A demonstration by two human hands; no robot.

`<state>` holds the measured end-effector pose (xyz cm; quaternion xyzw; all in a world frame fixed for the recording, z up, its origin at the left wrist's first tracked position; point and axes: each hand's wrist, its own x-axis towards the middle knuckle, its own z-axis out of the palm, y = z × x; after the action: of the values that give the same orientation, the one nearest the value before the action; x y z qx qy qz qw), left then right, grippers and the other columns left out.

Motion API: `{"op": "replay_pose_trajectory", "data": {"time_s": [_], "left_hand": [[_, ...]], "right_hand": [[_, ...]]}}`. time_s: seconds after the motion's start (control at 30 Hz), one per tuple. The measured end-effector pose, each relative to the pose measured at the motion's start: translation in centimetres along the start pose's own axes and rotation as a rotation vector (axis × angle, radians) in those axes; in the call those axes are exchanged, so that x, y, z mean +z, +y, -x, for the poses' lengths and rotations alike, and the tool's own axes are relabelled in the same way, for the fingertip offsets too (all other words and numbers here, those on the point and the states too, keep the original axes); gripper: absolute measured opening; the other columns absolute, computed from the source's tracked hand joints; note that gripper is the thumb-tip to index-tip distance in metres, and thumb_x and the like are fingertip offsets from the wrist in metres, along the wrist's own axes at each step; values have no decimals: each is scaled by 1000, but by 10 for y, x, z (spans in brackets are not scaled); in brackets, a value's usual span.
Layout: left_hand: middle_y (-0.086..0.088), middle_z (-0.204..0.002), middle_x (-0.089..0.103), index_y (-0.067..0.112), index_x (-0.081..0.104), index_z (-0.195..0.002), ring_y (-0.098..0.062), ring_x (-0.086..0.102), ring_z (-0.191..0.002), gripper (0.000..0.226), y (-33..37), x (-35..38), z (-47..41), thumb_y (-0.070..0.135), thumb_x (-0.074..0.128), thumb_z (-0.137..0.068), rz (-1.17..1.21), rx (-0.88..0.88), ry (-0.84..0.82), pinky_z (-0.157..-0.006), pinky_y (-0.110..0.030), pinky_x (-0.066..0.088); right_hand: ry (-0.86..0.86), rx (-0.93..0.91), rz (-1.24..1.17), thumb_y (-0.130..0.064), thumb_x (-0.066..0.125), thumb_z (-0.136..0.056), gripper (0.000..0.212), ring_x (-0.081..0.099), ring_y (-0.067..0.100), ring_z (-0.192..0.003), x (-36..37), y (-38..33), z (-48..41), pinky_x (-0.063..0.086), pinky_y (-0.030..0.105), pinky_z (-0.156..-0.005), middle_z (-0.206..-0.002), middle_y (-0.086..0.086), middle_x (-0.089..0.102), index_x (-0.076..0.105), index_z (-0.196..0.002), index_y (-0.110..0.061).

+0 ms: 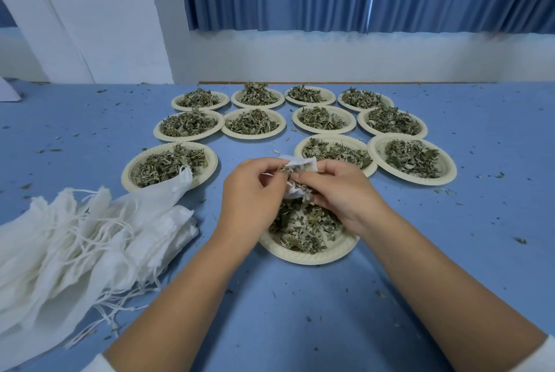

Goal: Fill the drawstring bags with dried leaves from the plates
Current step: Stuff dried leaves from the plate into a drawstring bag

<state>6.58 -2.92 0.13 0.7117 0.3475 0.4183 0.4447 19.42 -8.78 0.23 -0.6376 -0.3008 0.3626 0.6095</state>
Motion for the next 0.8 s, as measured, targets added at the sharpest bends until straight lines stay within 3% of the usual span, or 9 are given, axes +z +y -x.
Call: {"op": "replay_pose_trajectory", "data": {"time_s": [0.17,0.23,0.3,0.37,0.43,0.5,0.57,0.67,0.8], "left_hand": [[5,-94,64,18,76,-102,-6,62,-81,17,1,4,9,12,65,-91,-216,276,-44,-80,-20,48],[1,-94,65,16,76,-104,-8,61,-82,18,2,7,13,11,65,-91,-272,332,-72,-79,-20,47],[4,-93,64,17,76,-103,-10,61,-83,17,1,7,12,13,65,-91,-289,293,-42,-80,-21,46],[7,-93,64,19,76,-102,-9,62,-84,15,0,4,8,16,65,-92,-273,210,14,-83,-21,46],[5,-97,68,19,76,-102,-11,66,-87,16,-2,-1,2,17,64,-92,-212,112,43,-90,-28,50],[2,-98,72,18,75,-104,-14,68,-90,16,-3,-4,-2,17,63,-93,-122,20,54,-91,-38,53],[0,-96,73,16,75,-105,-16,69,-89,17,-3,-6,-4,17,63,-93,-74,-32,77,-90,-41,54],[2,-89,74,16,75,-104,-13,70,-83,16,-3,-7,-5,17,64,-93,-41,-59,93,-86,-41,57],[3,-87,73,21,72,-99,-11,71,-80,12,-5,-5,-3,17,64,-92,-35,-60,92,-84,-36,58]], "right_hand": [[135,-194,353,-10,78,-77,23,52,9,-57,-1,5,-2,42,23,-55,-63,-2,60,59,-68,-17],[161,-248,486,-7,74,-79,26,44,7,-54,0,5,-3,35,21,-52,-59,-7,52,54,-66,-17],[144,-234,520,-10,74,-80,23,44,4,-51,1,6,-2,34,17,-49,-55,-9,50,55,-68,-15],[27,-130,325,-9,76,-79,19,55,-1,-51,-1,3,0,43,12,-50,-54,-10,59,59,-73,-13],[-139,28,36,-4,77,-79,14,70,5,-71,-4,-2,2,55,16,-65,-75,-1,71,65,-86,-6],[-166,97,-61,-7,79,-78,26,73,14,-86,-9,-6,2,59,26,-74,-100,9,71,67,-101,-4],[-89,59,29,-16,81,-77,29,72,13,-88,-11,-8,1,60,30,-71,-103,6,70,67,-102,-12],[73,-101,230,-29,81,-77,23,69,3,-68,-10,-6,3,58,25,-61,-79,-7,71,67,-93,-20],[131,-286,369,-21,79,-80,9,65,9,-58,-7,-3,4,59,30,-59,-71,-2,71,71,-82,-16]]}}
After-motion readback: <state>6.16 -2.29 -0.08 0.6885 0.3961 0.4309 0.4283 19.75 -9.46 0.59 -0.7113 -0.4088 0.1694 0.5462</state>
